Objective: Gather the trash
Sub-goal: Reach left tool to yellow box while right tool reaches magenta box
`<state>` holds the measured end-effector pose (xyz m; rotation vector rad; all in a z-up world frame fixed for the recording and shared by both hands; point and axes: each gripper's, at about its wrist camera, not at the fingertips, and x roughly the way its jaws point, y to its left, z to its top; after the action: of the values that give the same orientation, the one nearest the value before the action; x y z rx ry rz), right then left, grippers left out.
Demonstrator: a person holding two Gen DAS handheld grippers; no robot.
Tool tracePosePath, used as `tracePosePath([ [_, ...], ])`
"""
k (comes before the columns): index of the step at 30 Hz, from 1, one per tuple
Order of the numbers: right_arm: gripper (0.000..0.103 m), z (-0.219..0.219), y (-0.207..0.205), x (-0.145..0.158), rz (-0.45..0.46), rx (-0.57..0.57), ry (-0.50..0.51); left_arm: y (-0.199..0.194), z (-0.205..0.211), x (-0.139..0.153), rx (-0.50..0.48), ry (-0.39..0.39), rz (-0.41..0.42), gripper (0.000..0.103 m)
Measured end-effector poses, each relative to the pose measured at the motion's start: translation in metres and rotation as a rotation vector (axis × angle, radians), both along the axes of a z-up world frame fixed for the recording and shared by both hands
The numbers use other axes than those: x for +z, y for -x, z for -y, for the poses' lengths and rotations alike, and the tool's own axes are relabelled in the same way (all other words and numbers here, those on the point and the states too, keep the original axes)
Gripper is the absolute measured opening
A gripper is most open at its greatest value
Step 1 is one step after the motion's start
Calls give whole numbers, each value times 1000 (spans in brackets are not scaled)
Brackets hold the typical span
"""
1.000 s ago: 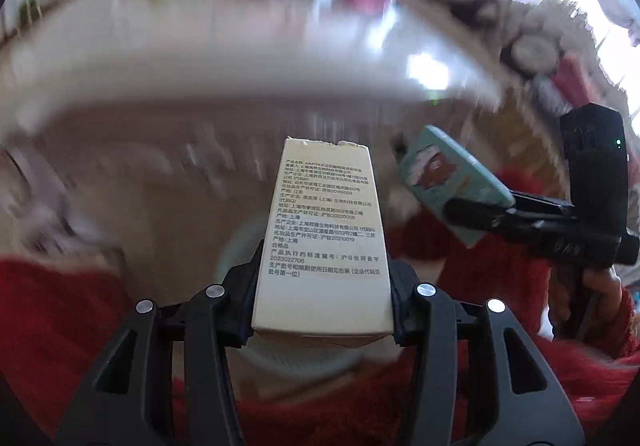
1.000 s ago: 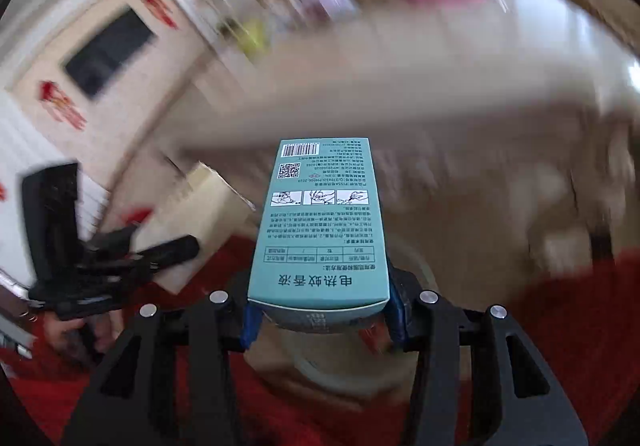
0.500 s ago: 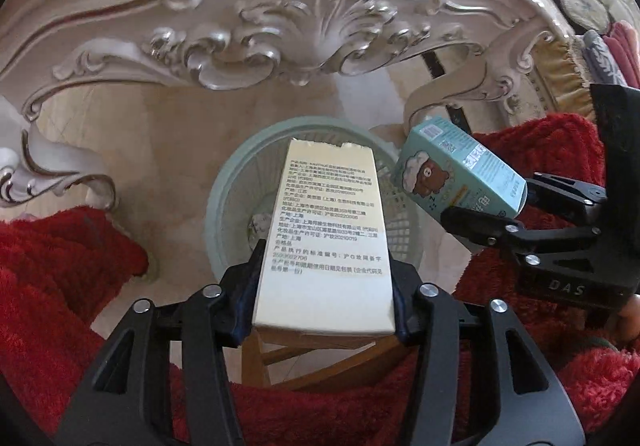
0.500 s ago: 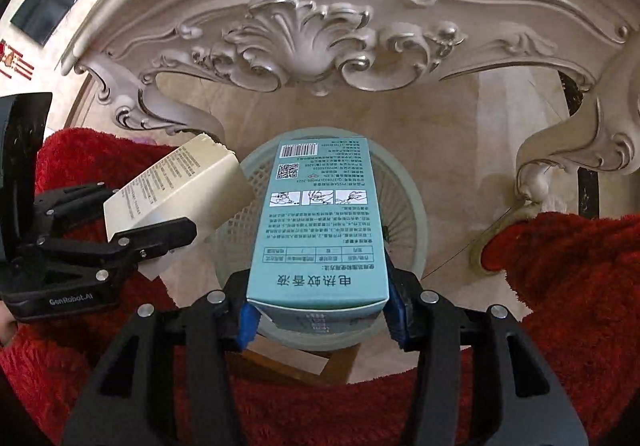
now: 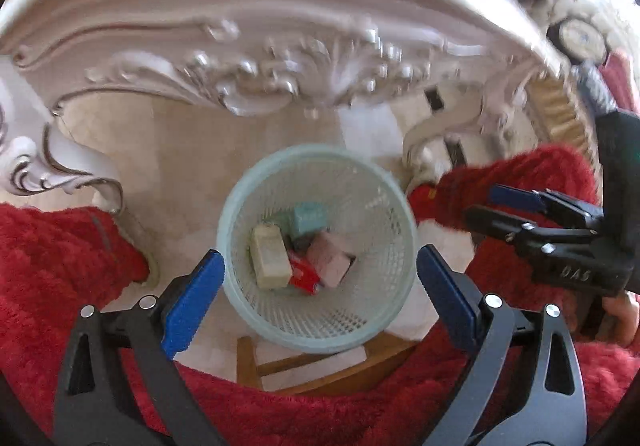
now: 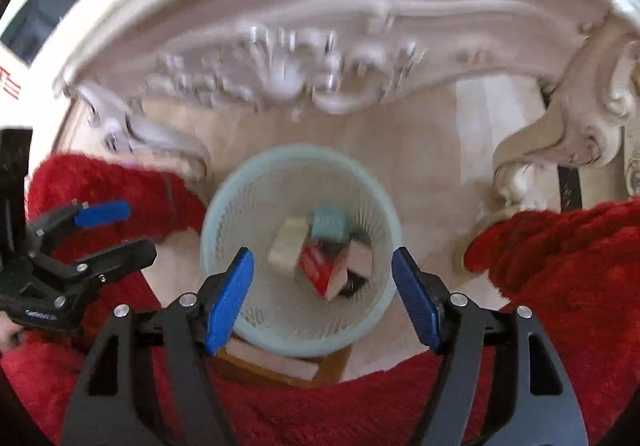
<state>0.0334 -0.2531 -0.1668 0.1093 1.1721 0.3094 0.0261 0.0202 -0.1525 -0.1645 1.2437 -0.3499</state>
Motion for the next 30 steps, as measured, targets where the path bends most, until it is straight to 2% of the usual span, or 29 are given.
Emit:
tracePosePath([
  [2,68,12,-2,24,86,-62,-46,1,-13,25,52,15,98,94],
  [4,68,23,-12,49,182,-126,-82,-5,-23,56,92,-15,219,94],
  [6,68,32,-29,72,270,-189,-96,-25,-38,95,143,-90,365,94],
  [9,68,38,-75,106,393,-283,-101,-65,-57,130,237,-177,509,94],
  [10,77,38,-92,114,415,-309,-108,-79,-64,137,279,-180,538,94],
  [11,83,38,-106,121,434,-337,-114,-93,-71,142,311,-163,552,94],
  [15,85,30,-166,142,477,-435,-94,-148,-90,146,392,-73,555,94],
  [16,89,30,-176,144,474,-462,-87,-160,-89,146,398,-73,549,94],
  [22,89,17,-245,146,427,-618,-34,-217,-80,131,380,-134,498,94],
  [27,89,2,-279,138,406,-679,83,-252,-82,127,393,-142,464,94],
  [30,89,-6,-295,129,374,-696,99,-264,-88,123,418,-140,434,94],
])
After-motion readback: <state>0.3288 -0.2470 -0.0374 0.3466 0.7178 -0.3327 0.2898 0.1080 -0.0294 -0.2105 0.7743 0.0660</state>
